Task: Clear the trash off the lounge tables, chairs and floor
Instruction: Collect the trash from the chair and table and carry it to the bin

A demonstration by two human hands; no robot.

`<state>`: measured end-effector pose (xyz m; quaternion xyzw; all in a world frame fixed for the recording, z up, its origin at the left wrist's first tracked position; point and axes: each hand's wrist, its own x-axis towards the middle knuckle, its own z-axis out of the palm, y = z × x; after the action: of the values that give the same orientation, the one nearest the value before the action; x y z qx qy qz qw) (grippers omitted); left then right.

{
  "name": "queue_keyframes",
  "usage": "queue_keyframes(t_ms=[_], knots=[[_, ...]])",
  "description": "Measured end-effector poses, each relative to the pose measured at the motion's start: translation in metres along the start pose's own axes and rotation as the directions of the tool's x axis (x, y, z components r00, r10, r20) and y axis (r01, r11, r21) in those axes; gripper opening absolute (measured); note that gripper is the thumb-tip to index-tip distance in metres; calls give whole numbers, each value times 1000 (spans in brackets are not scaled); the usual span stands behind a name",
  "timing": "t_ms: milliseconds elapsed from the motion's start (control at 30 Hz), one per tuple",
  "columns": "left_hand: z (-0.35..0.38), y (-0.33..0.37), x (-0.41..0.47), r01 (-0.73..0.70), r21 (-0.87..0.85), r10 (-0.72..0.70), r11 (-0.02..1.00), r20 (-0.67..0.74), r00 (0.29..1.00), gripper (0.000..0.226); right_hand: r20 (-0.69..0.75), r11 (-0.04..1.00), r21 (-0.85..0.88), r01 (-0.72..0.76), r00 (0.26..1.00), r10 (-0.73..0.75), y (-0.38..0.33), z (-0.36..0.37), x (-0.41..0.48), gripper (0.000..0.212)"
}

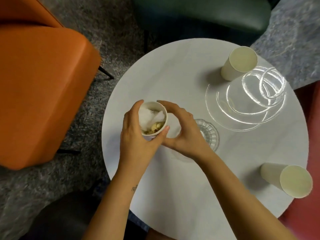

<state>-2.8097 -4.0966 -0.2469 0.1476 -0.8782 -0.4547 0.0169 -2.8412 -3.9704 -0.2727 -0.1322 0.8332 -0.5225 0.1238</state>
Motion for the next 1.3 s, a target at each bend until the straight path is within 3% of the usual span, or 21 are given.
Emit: queue_keyframes(t_ms=[33, 100, 167, 233, 267, 333, 433, 600, 767, 833, 967, 1100, 1300], knots=[[2, 2, 4, -14, 21, 14, 1000, -33, 999, 79, -26, 1000, 10, -13, 1000, 13, 7, -10, 1, 72], [3, 5, 12, -46, 62, 52, 997, -95, 994, 75, -254, 992, 62, -106, 960, 119, 22, -30, 5, 72], [6, 12, 19, -69, 92, 80, 993, -124, 989, 74, -552, 955, 180, -237, 779, 297, 43, -51, 15, 62], [12, 19, 25, -100, 118, 114, 988, -121, 986, 73, -682, 877, 291, -383, 560, 471, 67, -73, 30, 67], [16, 22, 27, -116, 125, 130, 985, -113, 985, 74, -692, 835, 316, -450, 492, 528, 77, -82, 39, 74], [25, 27, 31, -132, 121, 143, 984, -88, 986, 75, -694, 791, 305, -530, 445, 566, 95, -97, 59, 89], [38, 33, 38, -150, 101, 156, 983, -49, 987, 76, -703, 805, 271, -528, 463, 541, 109, -110, 83, 93], [54, 49, 43, -195, 57, 195, 979, 4, 981, 74, -697, 833, 165, -529, 534, 478, 110, -120, 94, 77], [56, 77, 42, -282, -94, 280, 955, -38, 959, 68, -616, 927, -95, -362, 753, 231, 86, -94, 47, 69], [58, 86, 39, -294, -148, 296, 944, -8, 955, 67, -568, 937, -172, -303, 808, 157, 74, -83, 29, 65], [69, 91, 30, -275, -158, 295, 948, 116, 949, 73, -570, 950, -181, -256, 814, 111, 50, -73, 11, 55], [79, 82, 21, -323, -24, 319, 946, 246, 915, 82, -560, 963, -203, -176, 828, 33, 36, -69, -8, 50], [86, 76, 5, -255, -18, 248, 967, 319, 915, 85, -485, 938, -272, -216, 872, 60, 27, -78, -44, 54]])
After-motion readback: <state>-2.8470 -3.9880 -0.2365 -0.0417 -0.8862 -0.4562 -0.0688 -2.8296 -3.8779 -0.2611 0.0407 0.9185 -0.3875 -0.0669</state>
